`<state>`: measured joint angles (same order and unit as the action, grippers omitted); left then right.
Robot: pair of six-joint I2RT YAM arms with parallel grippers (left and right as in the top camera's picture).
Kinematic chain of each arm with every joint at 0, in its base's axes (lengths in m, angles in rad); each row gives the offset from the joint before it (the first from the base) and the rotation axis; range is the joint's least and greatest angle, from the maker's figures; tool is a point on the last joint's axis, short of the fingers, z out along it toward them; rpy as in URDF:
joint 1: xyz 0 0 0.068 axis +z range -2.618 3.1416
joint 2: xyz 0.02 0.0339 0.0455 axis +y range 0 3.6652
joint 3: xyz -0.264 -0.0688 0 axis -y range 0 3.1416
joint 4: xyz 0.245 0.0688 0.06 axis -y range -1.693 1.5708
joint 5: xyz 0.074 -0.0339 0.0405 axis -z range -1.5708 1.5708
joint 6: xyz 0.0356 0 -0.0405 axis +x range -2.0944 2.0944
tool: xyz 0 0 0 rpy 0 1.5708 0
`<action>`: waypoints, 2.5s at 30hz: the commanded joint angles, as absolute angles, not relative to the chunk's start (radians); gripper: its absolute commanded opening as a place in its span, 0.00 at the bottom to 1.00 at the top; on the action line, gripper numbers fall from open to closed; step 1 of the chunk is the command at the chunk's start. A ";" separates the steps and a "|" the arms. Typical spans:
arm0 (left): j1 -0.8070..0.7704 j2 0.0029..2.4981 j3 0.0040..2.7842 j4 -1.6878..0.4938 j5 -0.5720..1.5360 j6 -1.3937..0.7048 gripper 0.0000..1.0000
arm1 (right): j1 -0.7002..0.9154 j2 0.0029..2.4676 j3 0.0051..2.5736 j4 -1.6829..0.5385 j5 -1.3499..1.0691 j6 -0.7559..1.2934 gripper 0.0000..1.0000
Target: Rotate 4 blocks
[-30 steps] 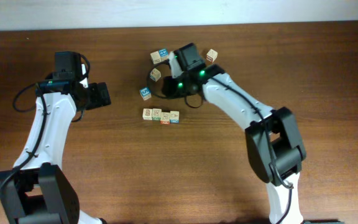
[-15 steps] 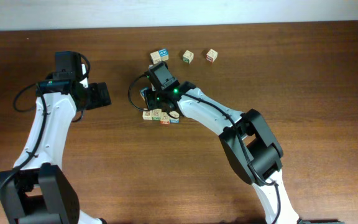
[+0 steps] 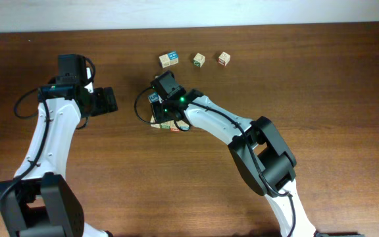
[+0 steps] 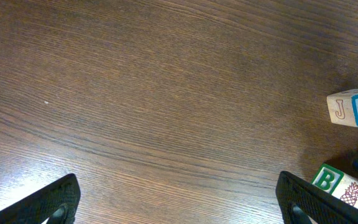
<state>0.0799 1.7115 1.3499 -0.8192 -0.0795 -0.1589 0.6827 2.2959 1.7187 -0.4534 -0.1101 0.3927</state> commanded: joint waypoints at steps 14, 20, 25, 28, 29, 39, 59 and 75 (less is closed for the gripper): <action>0.082 1.715 1.362 -0.817 -0.084 -0.171 0.99 | 0.659 2.310 1.801 -0.445 -0.240 0.239 0.17; 0.077 1.715 1.362 -0.817 -0.084 -0.171 0.99 | 0.718 2.318 1.801 -0.414 -0.191 0.244 0.18; 0.078 1.715 1.362 -0.817 -0.084 -0.171 0.99 | 0.741 2.319 1.800 -0.447 -0.191 0.297 0.17; 0.078 1.715 1.362 -0.817 -0.084 -0.171 0.99 | 0.741 2.319 1.800 -0.484 -0.191 0.297 0.17; 0.078 1.715 1.362 -0.817 -0.084 -0.171 0.99 | 0.741 2.319 1.800 -0.486 -0.191 0.297 0.17; 0.078 1.715 1.362 -0.817 -0.084 -0.171 0.99 | 0.719 2.312 1.802 -0.587 -0.203 0.344 0.17; 0.077 1.716 1.362 -0.817 -0.084 -0.171 0.99 | 0.465 2.304 1.908 -0.976 -0.118 0.358 0.04; 0.077 1.716 1.362 -0.817 -0.084 -0.171 0.99 | 0.486 2.312 1.852 -1.010 -0.118 0.375 0.04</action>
